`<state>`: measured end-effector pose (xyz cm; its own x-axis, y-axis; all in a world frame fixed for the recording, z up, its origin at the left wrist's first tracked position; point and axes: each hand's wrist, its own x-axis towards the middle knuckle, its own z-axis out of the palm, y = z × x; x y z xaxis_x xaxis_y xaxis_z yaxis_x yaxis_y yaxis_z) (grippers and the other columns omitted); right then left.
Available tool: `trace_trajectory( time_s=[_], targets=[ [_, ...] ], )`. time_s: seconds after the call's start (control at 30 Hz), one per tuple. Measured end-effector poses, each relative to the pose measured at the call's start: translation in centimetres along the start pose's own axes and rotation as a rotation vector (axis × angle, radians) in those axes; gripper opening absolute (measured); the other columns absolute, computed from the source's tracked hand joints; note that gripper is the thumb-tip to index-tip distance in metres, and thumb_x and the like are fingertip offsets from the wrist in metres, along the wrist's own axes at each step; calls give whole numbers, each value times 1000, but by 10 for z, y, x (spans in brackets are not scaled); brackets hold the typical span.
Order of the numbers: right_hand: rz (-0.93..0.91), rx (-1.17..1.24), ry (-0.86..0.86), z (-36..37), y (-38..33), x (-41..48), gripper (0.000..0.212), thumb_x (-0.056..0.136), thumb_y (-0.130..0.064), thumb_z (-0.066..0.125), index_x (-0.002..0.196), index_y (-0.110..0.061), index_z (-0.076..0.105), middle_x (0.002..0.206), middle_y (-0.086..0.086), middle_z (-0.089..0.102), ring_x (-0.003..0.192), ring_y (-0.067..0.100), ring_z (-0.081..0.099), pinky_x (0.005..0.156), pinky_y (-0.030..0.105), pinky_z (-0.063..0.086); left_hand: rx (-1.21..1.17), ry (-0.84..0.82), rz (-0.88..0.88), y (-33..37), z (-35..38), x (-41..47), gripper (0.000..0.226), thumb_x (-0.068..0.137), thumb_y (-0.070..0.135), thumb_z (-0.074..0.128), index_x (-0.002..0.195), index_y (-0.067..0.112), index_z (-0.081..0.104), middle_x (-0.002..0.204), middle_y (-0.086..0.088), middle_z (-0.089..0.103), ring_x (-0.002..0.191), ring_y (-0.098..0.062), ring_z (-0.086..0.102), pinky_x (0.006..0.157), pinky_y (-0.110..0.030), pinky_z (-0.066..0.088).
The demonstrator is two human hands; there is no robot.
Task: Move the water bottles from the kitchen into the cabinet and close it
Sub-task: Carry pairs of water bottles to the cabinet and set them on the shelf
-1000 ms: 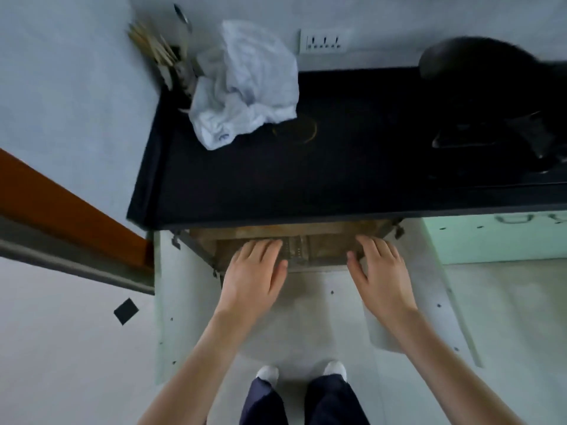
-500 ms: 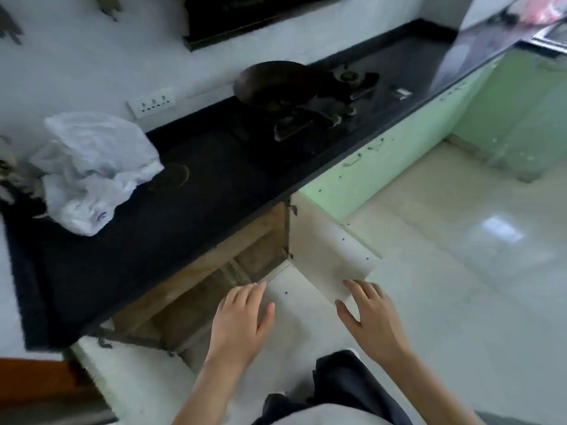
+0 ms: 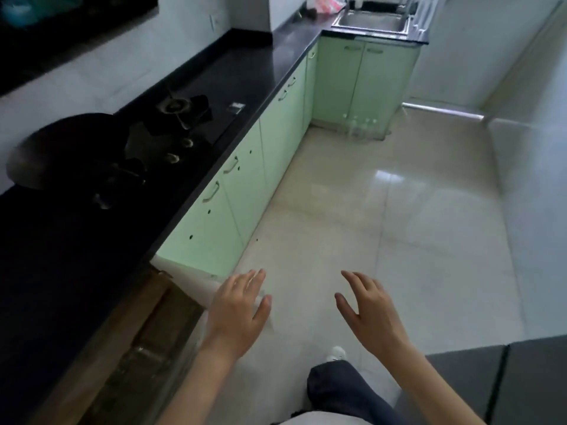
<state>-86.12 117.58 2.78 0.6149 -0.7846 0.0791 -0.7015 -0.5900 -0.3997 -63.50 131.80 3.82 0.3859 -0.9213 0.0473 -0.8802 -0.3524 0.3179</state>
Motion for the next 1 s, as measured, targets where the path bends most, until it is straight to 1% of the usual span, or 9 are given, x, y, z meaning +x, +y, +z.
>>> trace_trajectory(
  time_s=[0.1,0.23,0.3,0.4,0.53,0.7,0.87,1.0],
  targets=[
    [100,20,-47,-17,59,30,50,96,-40,53,136,-10,56,126,5,65,115,25,60,94,36,50,-53,-45,38,51,25,64,53,93,43,39,128,12,63,121,-5,68,109,-26,61,94,-41,51],
    [166,13,-11,-55,118,82,46,95,-37,58,133,-10,58,122,5,66,112,24,62,91,36,52,-71,-51,103,114,35,148,50,92,42,40,122,11,66,112,-4,70,100,-24,64,84,-38,55],
    [179,6,21,-74,142,113,47,94,-38,55,130,-8,60,119,6,68,108,26,64,88,36,52,-65,-37,138,139,34,190,49,91,40,41,119,10,67,107,-5,71,95,-26,65,80,-38,55],
    [197,-8,92,-97,172,156,52,92,-44,44,125,-8,63,112,7,70,100,27,66,83,36,52,-55,-2,191,166,32,249,48,91,40,42,118,10,67,106,-5,71,94,-26,64,80,-37,54],
    [240,-15,161,-109,203,207,53,92,-45,41,123,-8,64,109,6,70,98,27,65,82,37,52,-68,9,234,185,42,321,47,91,40,41,119,10,66,106,-4,70,95,-24,63,79,-36,53],
    [292,-14,128,-93,246,280,55,93,-47,39,124,-9,63,114,6,69,102,27,64,86,37,52,-104,-16,263,191,81,416,48,91,40,42,120,10,66,108,-3,70,96,-26,64,75,-37,54],
    [318,-25,152,-99,277,395,56,92,-47,39,123,-8,63,111,7,69,100,26,65,84,37,54,-120,-45,332,192,91,535,49,91,42,40,120,11,65,108,-2,70,97,-24,64,73,-37,56],
    [320,-50,207,-128,295,500,56,92,-46,39,125,-7,62,113,8,69,101,26,64,84,38,54,-137,3,427,200,75,655,47,92,39,42,120,8,65,112,-6,68,100,-26,63,77,-38,55]
  ],
)
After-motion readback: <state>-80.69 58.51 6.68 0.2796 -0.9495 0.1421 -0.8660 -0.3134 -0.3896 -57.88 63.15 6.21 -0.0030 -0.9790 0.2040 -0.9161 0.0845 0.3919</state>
